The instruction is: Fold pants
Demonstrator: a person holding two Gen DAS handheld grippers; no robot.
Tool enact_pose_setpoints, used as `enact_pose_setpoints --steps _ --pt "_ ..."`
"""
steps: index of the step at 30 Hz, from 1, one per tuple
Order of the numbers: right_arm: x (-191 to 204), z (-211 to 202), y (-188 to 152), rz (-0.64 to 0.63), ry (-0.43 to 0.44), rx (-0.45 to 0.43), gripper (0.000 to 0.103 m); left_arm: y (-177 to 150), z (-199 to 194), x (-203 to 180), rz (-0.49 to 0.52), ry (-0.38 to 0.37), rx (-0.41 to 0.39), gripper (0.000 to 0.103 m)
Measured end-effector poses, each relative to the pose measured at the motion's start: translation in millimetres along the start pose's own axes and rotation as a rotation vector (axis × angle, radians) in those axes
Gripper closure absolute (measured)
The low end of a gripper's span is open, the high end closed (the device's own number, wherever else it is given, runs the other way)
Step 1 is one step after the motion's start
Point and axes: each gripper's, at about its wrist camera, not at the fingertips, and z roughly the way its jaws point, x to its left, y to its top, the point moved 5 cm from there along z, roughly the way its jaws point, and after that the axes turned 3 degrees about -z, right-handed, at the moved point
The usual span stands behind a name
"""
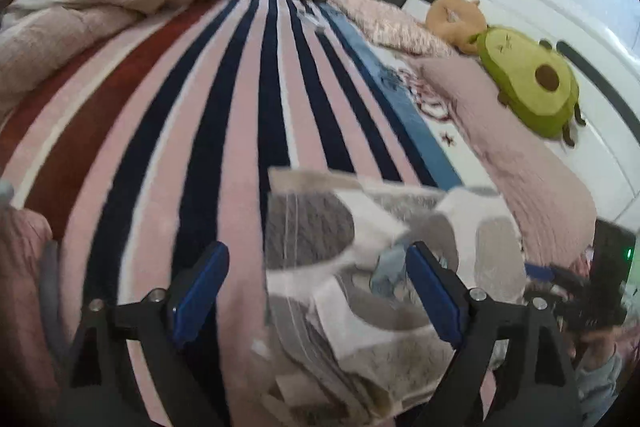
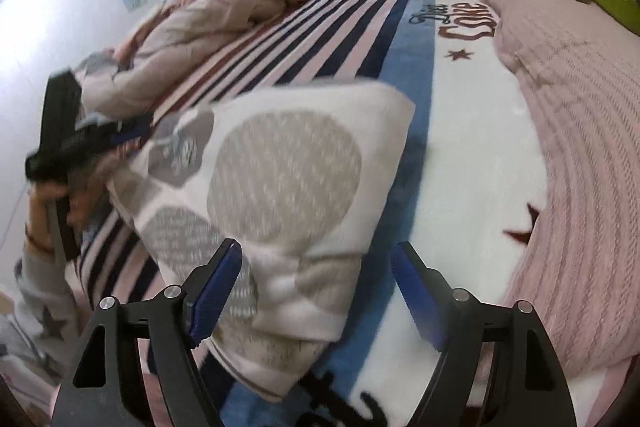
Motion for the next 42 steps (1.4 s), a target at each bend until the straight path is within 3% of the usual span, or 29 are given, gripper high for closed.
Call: enact_pose_setpoints --steps 7,12,15,18,20,22,23,25,28,33,36,38,40,42 --pt "5.1 26.9 0.9 0.021 0.034 0.048 0.018 -21.7 23.1 4.2 0.002 0.025 0.095 0.015" --pt "10.2 39.3 -1.0 0.017 0.037 0.047 0.011 -29.9 32.4 5.6 -0.008 0.014 0.117 0.015" --pt "17.6 43.8 -0.1 0.012 0.069 0.045 0.013 -32.1 34.9 3.7 -0.009 0.003 0.120 0.015" --pt "27.6 47.5 -1.0 -0.022 0.061 0.048 0.028 -34.2 37.4 -1.0 0.007 0.014 0.122 0.017" --pt "33.1 46.0 -1.7 -0.055 0.058 0.043 0.049 -35.1 37.8 -9.3 0.019 -0.001 0.126 0.035" --pt "36.5 41.1 -1.3 -0.070 0.059 0.030 0.063 -37.2 35.9 -15.7 0.026 0.011 0.121 0.050" --pt "38.5 37.2 -0.8 -0.078 0.059 0.020 0.068 -38.2 33.6 -19.6 0.040 0.023 0.114 0.056" --pt "42.4 28.5 -0.6 -0.094 0.058 -0.002 0.073 -42.1 24.1 -28.5 0.063 0.040 0.101 0.078" --pt "48.2 11.5 -1.7 -0.114 0.057 -0.029 0.076 -51.2 5.6 -41.1 0.077 0.020 0.086 0.084" --pt "42.3 -27.1 -5.1 -0.083 0.067 -0.066 0.076 -71.3 -19.8 -63.1 0.092 -0.044 0.095 0.085" --pt "36.5 -35.7 -14.3 -0.084 0.061 -0.034 0.076 -83.5 -21.9 -70.4 0.099 -0.042 0.112 0.082" --pt "31.0 -31.7 -24.3 -0.080 0.046 0.013 0.069 -88.4 -19.4 -69.1 0.099 -0.012 0.118 0.071" --pt "24.6 -25.6 -31.2 -0.062 0.030 0.046 0.063 -90.4 -17.6 -60.0 0.069 -0.002 0.133 0.041" --pt "18.0 -23.5 -36.0 -0.046 0.036 0.057 0.056 -91.2 -18.3 -53.1 0.046 0.001 0.137 0.036"
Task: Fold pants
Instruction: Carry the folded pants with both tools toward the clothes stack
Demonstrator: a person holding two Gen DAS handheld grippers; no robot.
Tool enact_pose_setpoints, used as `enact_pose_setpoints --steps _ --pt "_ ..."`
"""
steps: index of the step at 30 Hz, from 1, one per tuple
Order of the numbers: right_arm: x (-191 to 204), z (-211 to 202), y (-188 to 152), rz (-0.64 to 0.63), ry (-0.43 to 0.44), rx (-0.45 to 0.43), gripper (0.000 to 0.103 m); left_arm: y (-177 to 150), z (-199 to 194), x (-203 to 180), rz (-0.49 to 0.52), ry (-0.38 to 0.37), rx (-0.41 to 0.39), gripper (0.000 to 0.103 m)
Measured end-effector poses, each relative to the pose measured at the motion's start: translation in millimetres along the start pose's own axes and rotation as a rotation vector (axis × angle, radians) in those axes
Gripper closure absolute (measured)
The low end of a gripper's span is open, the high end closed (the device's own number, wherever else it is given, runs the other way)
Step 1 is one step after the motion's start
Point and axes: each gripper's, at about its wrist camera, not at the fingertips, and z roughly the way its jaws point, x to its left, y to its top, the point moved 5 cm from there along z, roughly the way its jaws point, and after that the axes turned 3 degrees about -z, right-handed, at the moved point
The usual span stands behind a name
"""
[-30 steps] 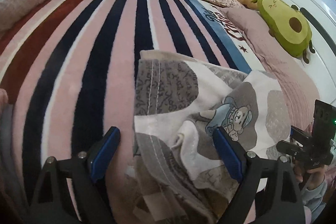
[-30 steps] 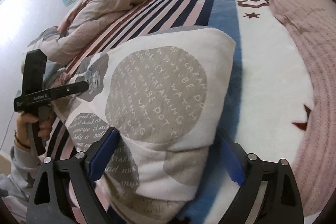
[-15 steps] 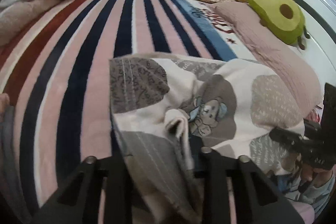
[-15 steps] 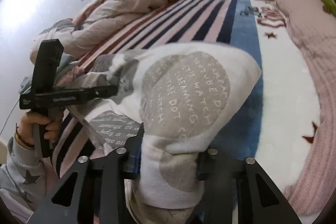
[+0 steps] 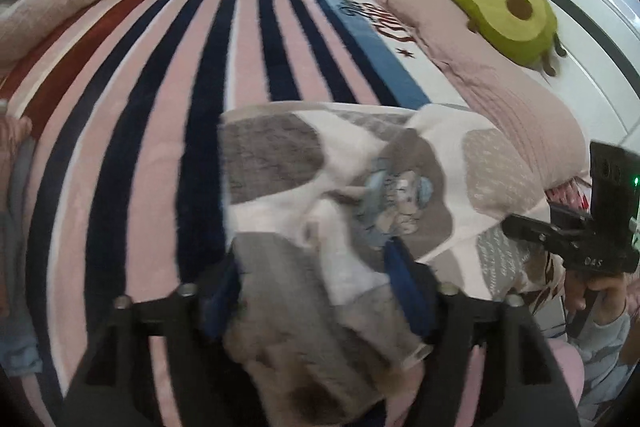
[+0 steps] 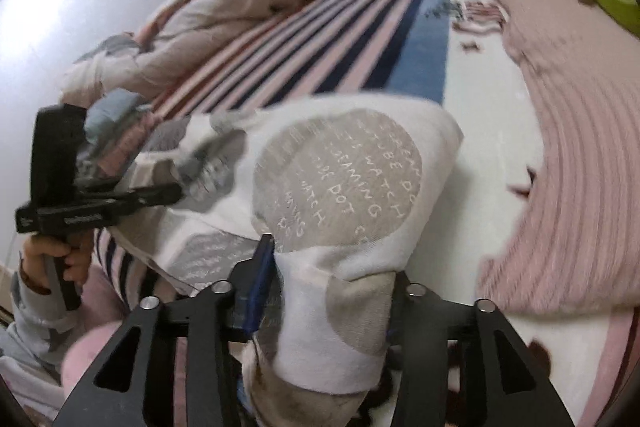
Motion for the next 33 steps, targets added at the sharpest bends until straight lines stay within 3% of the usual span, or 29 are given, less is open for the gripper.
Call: enact_pose_setpoints --steps 2,6,8,9,10,11,13,15,19,25,33 --pt "-7.6 -1.2 -1.3 0.018 -0.003 -0.007 0.039 0.3 2.2 7.8 -0.035 -0.018 0.011 0.036" --pt "-20.3 0.1 0.4 0.049 0.020 -0.014 0.034 -1.0 14.0 11.9 -0.081 -0.096 0.039 0.036" --pt "-19.2 8.8 -0.6 0.055 0.058 0.008 0.035 -2.2 22.7 9.3 -0.091 -0.131 0.051 0.041" --pt "-17.9 13.8 -2.7 0.051 0.073 0.020 0.036 -1.7 25.8 7.7 -0.091 -0.141 0.053 0.054" --pt "-15.1 18.7 -4.2 0.042 0.091 0.027 0.047 -0.1 29.0 4.8 -0.091 -0.162 0.059 0.067" --pt "-11.2 22.4 -5.4 0.034 0.116 0.031 0.063 1.4 29.8 2.9 -0.092 -0.174 0.063 0.072" --pt "-7.3 24.5 -3.5 0.029 0.122 0.023 0.068 3.7 28.5 -1.2 -0.079 -0.182 0.058 0.082" --pt "-1.8 20.9 1.6 0.002 0.115 -0.002 0.075 9.1 20.9 -3.9 -0.060 -0.169 0.036 0.085" --pt "11.5 3.2 19.0 -0.028 0.122 -0.066 0.079 32.2 -10.9 -15.1 -0.028 -0.172 -0.049 0.087" --pt "51.6 -26.4 67.1 -0.106 0.142 -0.169 0.079 69.1 -86.5 -11.4 0.039 -0.116 -0.193 0.087" --pt "158.9 -38.3 149.0 -0.260 0.223 -0.264 0.079 96.9 -212.6 55.4 0.036 0.001 -0.366 0.087"
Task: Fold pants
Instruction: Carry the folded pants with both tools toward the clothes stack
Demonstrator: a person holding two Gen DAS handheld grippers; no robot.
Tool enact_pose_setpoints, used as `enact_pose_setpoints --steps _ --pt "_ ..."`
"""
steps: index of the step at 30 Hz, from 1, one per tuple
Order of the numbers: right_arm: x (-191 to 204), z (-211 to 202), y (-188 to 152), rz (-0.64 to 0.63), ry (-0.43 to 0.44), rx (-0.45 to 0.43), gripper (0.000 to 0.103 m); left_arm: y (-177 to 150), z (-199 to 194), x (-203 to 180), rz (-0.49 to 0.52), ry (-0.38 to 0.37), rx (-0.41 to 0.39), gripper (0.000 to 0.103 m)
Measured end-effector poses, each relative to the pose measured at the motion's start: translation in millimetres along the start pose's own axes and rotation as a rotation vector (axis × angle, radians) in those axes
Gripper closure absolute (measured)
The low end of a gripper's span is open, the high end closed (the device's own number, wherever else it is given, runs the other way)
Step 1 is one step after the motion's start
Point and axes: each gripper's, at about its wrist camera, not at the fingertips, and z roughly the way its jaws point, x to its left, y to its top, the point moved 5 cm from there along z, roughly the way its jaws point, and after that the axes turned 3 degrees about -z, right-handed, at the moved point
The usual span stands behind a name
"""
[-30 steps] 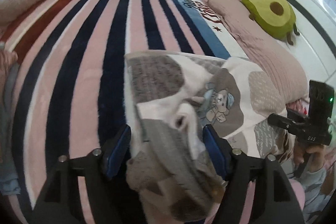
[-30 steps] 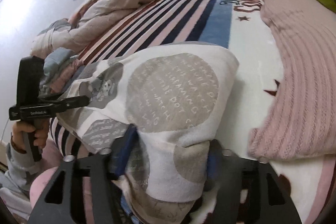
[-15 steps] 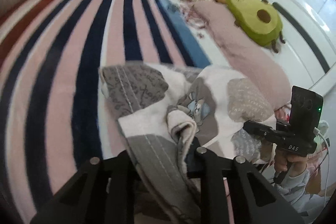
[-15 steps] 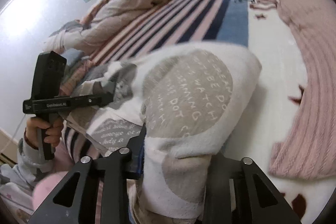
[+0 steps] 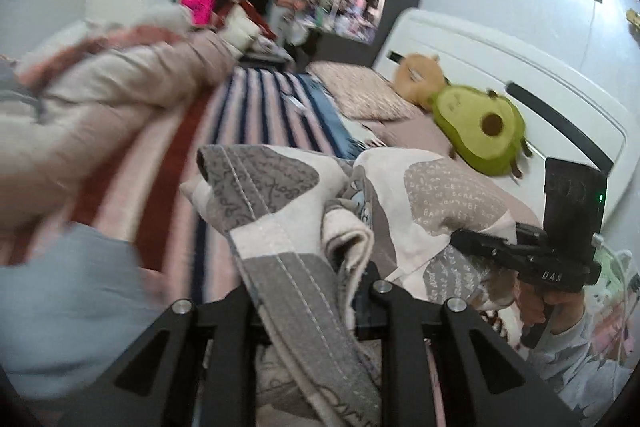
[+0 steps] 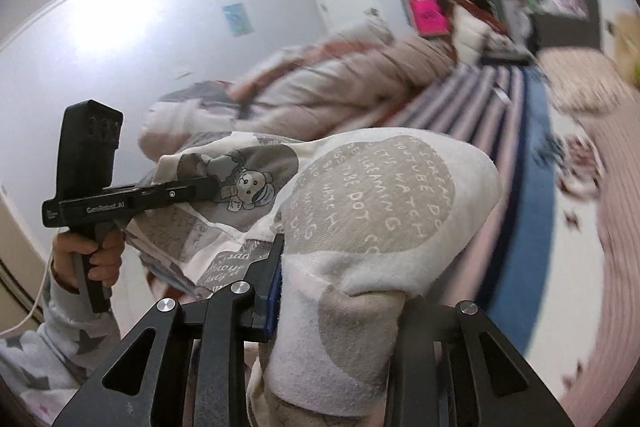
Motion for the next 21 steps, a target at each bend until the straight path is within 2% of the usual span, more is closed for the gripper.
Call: enact_pose_setpoints --steps 5,10,14,21 --pt "67.3 51.4 48.0 -0.089 0.086 0.014 0.079 11.1 -60.0 68.5 -0.039 0.106 -0.058 0.087" --pt "133.7 113.9 72.4 -0.175 0.159 0.054 0.079 4.6 -108.3 143.0 -0.086 0.203 -0.103 0.087" --pt "171.5 158.6 76.4 -0.201 0.211 0.094 0.079 -5.6 -126.0 190.9 -0.139 0.240 -0.109 0.087" --pt "198.0 221.0 80.7 -0.187 0.305 0.177 0.079 -30.7 -138.7 259.6 -0.209 0.289 -0.096 0.087"
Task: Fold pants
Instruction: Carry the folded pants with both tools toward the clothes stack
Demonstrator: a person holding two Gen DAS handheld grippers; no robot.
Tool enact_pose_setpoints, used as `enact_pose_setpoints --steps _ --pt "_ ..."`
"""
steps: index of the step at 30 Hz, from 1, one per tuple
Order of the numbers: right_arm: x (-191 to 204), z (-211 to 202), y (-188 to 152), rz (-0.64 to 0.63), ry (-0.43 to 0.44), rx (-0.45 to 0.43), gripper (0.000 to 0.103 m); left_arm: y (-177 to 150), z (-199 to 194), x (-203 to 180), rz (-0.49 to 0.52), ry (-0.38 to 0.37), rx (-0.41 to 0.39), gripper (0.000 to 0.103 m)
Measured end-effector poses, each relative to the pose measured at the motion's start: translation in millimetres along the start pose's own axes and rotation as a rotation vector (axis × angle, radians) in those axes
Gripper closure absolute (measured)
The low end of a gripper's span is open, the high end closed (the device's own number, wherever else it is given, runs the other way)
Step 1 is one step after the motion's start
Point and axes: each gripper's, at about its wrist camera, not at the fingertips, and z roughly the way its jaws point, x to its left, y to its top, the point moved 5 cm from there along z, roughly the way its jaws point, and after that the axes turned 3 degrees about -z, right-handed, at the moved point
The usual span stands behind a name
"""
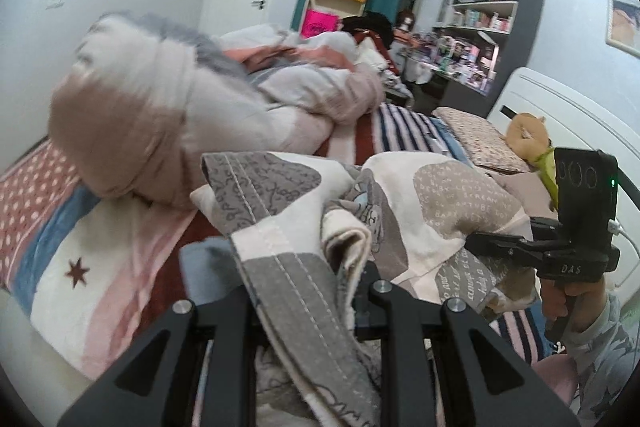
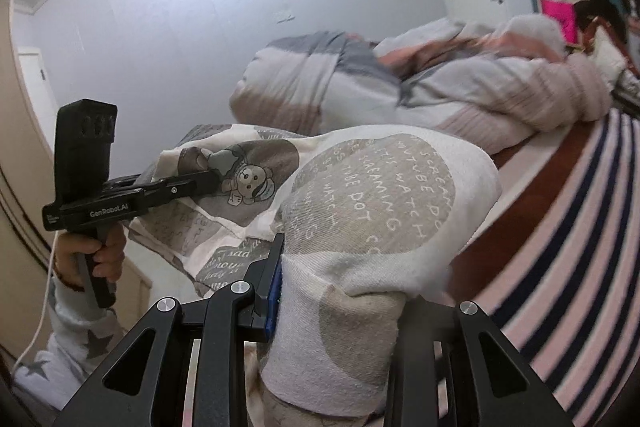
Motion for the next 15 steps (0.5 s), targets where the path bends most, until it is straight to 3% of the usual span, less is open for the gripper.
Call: enact_pose_setpoints --steps 3,6,15 --pt "-2.9 22.6 -6.9 0.033 0.031 0.049 0.079 -15.0 14.7 20.0 -0.031 -0.004 0.052 0.087" --pt "-8.7 41.5 -24.5 0.042 0.005 0.102 0.079 -36.9 32.4 31.3 -0.047 0.001 0.100 0.086" --pt "-20.5 53.4 -41.7 0.039 -0.037 0.136 0.072 -51.1 38.6 40.0 -0.086 -0.030 0.088 0.084"
